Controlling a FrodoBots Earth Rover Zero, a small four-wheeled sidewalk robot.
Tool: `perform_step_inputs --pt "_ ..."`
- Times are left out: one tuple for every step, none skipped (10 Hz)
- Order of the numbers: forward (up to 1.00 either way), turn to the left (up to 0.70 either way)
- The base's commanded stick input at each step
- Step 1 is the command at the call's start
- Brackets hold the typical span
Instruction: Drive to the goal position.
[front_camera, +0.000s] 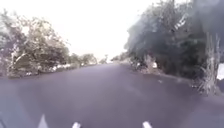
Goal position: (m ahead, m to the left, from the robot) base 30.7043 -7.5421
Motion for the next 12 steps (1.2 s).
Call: perform_step_inputs --pt "0.85 0.00" --pt "0.85 0.00" --pt "0.85 0.00" --pt "0.85 0.00" --pt "0.85 0.00" --pt "0.85 0.00" --pt "0.85 0.00" --pt "0.85 0.00" --pt "0.85 0.00" --pt "0.85 0.00" --pt "0.85 0.00" --pt "0.85 0.00"
